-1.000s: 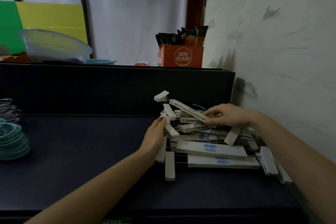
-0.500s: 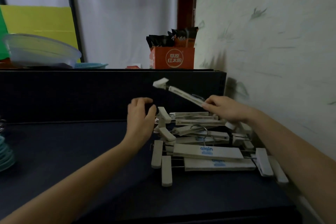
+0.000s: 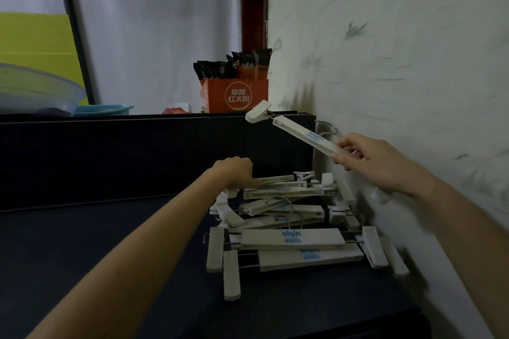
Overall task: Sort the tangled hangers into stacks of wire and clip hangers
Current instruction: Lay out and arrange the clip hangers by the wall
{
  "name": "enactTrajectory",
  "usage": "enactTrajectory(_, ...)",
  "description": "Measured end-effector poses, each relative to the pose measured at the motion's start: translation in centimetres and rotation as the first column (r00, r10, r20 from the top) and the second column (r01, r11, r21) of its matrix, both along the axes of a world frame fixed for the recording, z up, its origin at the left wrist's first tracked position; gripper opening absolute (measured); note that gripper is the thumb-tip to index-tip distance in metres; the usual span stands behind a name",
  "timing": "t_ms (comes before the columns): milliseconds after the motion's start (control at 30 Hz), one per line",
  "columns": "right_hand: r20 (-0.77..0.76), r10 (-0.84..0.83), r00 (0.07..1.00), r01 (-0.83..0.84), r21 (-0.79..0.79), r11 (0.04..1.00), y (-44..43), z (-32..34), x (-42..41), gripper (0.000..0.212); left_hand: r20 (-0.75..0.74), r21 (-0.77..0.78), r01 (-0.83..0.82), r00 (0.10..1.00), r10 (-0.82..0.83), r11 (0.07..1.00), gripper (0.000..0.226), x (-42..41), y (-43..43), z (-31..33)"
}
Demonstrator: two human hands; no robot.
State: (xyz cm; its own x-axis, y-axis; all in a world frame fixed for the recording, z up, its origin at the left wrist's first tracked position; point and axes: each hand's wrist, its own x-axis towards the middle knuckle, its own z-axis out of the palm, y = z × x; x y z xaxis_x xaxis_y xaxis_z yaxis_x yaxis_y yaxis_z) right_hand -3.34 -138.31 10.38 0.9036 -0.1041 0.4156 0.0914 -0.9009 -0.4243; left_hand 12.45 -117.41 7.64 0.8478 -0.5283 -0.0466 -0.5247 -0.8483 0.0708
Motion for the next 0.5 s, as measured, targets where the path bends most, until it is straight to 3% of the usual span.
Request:
enactTrajectory(133, 0.039, 0.009, 0.999, -0.012, 0.078, 0.997, -0.1, -0.4, -0.6, 0.008, 0.020, -0.093, 0.054, 0.998, -0.052, 0.994, 0.045, 0.0, 0.1, 0.3)
enactTrajectory(300, 0.142, 0.009, 0.990, -0.025, 0.111, 0.993, 0.7, 0.2, -0.7, 0.011, 0.172, -0.277, 0.124, 0.982, -0.077, 0.953, 0.038, -0.7, 2.2, 2.7)
enactTrajectory(500, 0.257, 0.084, 0.963, -0.117, 0.114, 0.987, 4.0, 1.1, -0.3, 0.014, 0.268, -0.394, 0.223, 0.956, -0.120, 0.892, 0.030, -1.1, 10.8, 6.0)
